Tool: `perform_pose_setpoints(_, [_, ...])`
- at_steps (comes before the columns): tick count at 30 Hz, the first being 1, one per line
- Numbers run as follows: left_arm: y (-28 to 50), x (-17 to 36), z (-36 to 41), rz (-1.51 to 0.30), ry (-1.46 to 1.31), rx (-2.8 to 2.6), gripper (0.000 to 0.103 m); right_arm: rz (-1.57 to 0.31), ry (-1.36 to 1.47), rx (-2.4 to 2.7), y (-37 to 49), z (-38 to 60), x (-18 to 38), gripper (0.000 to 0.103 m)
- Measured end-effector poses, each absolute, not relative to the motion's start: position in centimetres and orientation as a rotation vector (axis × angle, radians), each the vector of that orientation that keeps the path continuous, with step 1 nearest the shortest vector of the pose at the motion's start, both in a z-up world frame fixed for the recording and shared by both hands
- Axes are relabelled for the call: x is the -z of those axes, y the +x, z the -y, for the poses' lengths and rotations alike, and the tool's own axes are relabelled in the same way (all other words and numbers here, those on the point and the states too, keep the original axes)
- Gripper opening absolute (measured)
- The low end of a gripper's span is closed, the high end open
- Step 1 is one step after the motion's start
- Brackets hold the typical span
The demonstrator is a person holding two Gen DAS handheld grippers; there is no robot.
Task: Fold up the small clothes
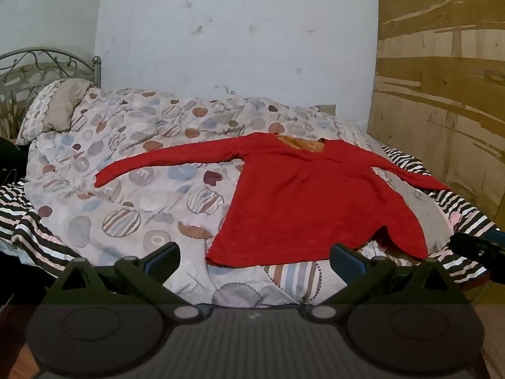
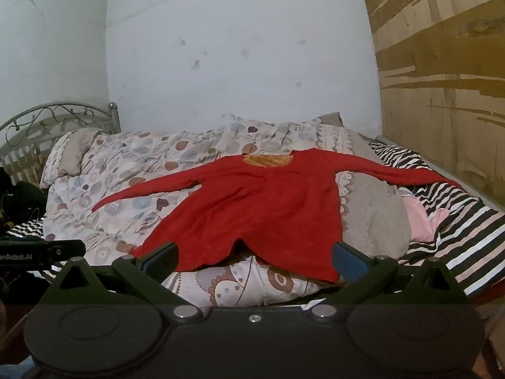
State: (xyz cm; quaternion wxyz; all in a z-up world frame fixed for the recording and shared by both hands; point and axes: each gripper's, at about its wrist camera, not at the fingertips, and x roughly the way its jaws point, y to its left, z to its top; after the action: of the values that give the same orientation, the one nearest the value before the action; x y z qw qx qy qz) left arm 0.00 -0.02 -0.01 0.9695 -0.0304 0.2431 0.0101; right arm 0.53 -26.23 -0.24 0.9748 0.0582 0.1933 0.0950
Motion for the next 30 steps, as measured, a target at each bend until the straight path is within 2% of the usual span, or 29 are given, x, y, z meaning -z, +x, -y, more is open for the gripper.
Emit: perform_pose_setpoints(30, [-0.21,-0.67,-0.58,-0.487,-0.076,-0.029,0.103,-0.386,0.11,-0.192,0.46,26.26,0.03,0.103])
